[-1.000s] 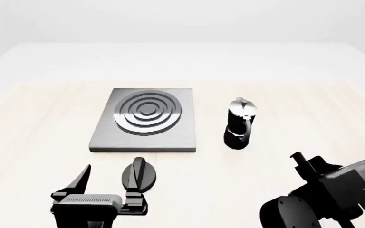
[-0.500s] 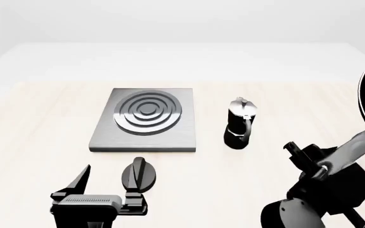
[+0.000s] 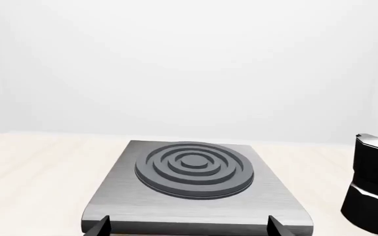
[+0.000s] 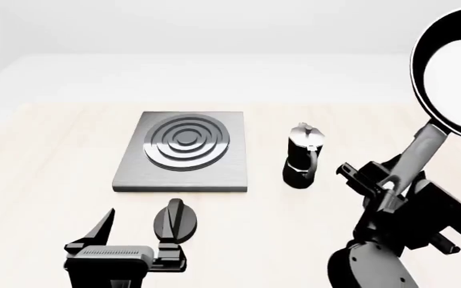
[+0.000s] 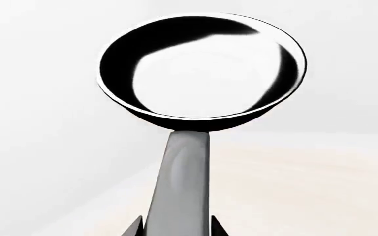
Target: Put the frying pan on the stove.
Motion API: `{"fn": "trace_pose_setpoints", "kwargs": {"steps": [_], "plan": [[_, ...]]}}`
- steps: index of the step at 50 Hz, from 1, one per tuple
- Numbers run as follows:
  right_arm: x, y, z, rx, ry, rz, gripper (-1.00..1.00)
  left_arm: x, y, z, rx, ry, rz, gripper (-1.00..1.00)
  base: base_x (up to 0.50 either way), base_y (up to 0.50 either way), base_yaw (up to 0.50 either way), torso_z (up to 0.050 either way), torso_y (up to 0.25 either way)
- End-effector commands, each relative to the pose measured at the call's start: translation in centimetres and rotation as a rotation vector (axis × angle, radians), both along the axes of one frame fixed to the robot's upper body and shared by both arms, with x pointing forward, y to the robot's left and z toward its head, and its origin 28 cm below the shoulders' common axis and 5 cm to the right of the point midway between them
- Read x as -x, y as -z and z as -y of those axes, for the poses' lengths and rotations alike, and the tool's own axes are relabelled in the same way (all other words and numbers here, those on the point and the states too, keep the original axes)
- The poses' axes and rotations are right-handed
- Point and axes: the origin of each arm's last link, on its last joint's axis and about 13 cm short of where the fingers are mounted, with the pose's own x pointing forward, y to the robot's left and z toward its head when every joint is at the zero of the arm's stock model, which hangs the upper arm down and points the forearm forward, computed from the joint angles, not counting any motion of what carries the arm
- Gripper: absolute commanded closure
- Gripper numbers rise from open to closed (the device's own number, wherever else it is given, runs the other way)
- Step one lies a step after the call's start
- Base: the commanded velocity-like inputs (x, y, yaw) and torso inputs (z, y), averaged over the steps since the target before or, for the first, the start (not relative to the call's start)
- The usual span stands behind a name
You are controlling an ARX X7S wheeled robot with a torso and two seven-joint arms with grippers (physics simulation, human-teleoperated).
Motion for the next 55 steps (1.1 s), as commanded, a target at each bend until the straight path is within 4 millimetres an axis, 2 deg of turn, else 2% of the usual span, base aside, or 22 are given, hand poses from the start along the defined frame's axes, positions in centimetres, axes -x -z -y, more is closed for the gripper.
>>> {"fn": "trace_pose_setpoints", "kwargs": {"steps": [1, 7, 33, 40, 55], "plan": [[-0.5, -1.0, -0.3, 0.078, -0.123, 0.084, 1.00, 0.0, 0.0, 0.0, 0.001, -0.002, 0.000, -1.00, 0.00, 0.00, 0.00, 0.000, 0.010], [-0.5, -1.0, -0.5, 0.118, -0.224, 0.080, 1.00, 0.0, 0.0, 0.0, 0.000, -0.003, 0.001, -1.00, 0.00, 0.00, 0.00, 0.000, 0.002], [-0.1, -0.4, -1.3, 0.220, -0.411, 0.032, 1.00, 0.0, -0.2, -0.1, 0.001, -0.004, 0.005, -1.00, 0.00, 0.00, 0.00, 0.001, 0.002], [0.2, -0.8, -1.5, 0.284, -0.532, 0.053, 1.00, -0.1, 0.0, 0.0, -0.002, -0.002, 0.002, -1.00, 0.00, 0.00, 0.00, 0.000, 0.003], [0.2, -1.0, -2.1, 0.376, -0.719, -0.022, 1.00, -0.1, 0.1, 0.1, -0.003, -0.001, 0.000, -1.00, 0.00, 0.00, 0.00, 0.001, 0.001]]}}
